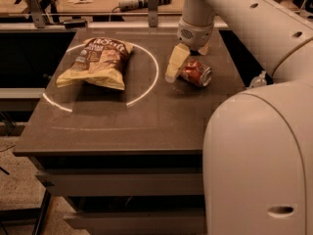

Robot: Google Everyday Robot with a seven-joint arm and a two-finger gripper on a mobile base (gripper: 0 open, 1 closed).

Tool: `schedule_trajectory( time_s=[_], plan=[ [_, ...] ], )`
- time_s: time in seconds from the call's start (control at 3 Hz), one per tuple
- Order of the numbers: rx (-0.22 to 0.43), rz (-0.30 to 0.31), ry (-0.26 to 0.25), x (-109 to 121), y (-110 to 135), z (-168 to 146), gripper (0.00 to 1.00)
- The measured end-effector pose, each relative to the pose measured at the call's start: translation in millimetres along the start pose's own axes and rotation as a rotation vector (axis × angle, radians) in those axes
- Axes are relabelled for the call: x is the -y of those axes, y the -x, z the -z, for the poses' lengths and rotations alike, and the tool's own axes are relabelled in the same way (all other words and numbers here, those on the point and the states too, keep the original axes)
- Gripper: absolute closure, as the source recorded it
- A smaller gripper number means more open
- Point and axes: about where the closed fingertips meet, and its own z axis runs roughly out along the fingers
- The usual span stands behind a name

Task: Place coke can upright

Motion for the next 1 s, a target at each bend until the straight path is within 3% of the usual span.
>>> schedule_trajectory(
  time_s=[0.33,1.0],
  plan=[
    [0.016,0.015,0.002,1,-4,-5,0.17],
    [0.011,0.068,-0.005,-2,-15,-7,0.64]
  ],
)
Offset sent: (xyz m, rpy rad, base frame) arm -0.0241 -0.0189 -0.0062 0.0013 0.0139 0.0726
